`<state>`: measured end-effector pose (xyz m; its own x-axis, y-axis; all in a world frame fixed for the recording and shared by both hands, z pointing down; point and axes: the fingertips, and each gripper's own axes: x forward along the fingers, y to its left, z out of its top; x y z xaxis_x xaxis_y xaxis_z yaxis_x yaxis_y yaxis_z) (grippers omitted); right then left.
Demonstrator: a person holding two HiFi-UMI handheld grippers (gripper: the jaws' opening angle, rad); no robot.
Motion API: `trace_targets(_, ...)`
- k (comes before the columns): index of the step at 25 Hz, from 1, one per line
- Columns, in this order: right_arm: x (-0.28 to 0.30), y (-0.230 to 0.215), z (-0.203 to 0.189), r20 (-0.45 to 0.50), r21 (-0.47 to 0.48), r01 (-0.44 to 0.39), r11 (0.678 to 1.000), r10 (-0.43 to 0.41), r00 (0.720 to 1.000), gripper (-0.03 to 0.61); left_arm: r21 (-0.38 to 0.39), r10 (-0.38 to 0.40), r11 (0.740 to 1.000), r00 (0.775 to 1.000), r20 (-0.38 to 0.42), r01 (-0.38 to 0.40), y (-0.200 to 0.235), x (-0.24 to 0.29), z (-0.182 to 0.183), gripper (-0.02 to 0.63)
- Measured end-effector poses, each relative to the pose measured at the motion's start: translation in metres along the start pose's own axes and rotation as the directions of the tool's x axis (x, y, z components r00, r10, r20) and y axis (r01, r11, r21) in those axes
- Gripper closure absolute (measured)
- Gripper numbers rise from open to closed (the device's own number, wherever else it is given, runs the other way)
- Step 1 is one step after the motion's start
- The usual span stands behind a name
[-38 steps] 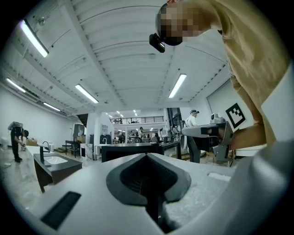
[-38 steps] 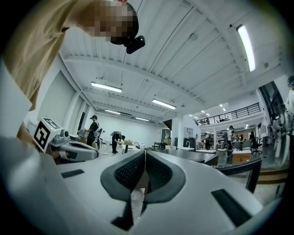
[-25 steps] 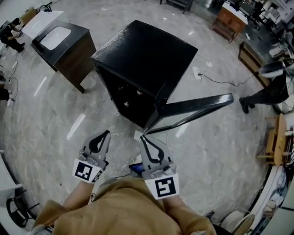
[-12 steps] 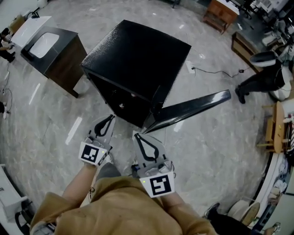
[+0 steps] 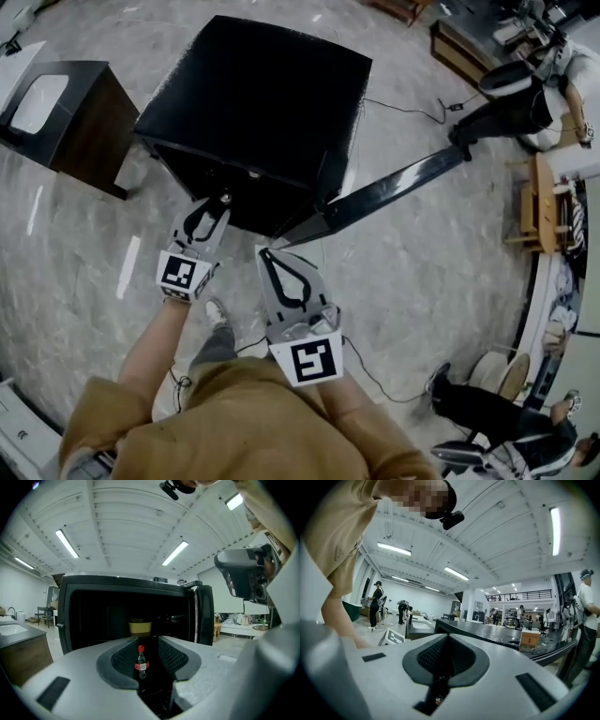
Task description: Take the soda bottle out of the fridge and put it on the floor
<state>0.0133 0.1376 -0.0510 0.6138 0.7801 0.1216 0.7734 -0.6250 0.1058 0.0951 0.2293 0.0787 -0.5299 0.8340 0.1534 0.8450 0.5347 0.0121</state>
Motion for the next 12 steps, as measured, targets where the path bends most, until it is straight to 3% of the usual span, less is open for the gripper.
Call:
trace_targets(7, 0.004, -0.001, -0.028, -0.067, 0.003, 0.075, 0.997, -0.075, 0.995, 0.575, -0.017, -0.054, 0.998, 0.997, -0.061, 0.053, 0.008, 0.014, -0.045, 0.477)
trace_targets(12, 0.006, 0.003, -0.061, -0.106, -0.002, 0.064, 0.998, -0.063, 0.992, 0.575, -0.032, -0.076, 0.997, 0.995, -0.066, 0.074, 0.006, 0.041, -0.070, 0.462)
